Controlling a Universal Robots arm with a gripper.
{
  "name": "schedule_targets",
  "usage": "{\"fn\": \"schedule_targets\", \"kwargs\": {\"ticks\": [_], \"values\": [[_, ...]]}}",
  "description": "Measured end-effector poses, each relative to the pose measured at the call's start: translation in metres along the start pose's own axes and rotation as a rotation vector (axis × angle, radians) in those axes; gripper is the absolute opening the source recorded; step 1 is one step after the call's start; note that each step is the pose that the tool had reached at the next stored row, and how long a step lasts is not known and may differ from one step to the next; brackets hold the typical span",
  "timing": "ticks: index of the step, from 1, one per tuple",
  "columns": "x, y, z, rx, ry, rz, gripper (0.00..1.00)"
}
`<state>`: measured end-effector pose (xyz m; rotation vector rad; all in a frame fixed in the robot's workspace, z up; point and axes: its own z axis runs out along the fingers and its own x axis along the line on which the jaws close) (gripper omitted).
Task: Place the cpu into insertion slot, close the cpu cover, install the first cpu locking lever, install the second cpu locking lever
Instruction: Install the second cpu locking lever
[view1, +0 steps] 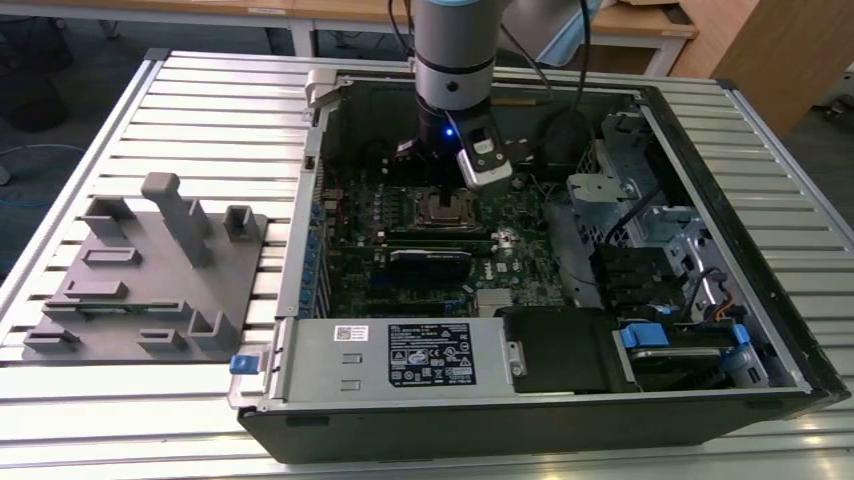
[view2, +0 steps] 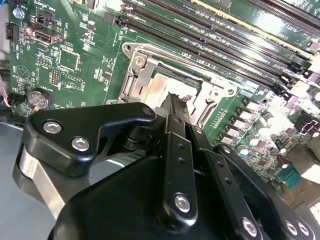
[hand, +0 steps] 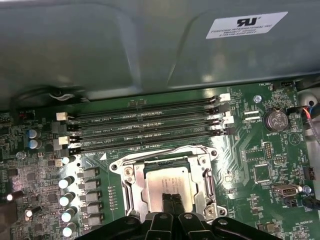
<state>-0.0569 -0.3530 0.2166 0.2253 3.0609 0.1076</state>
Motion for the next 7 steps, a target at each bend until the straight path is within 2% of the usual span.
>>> {"fn": "schedule_targets", "kwargs": {"ticks": [7], "values": [[0.0, 0.0, -0.0009, 0.0001, 0.0001, 0.0, 0.1]]}}
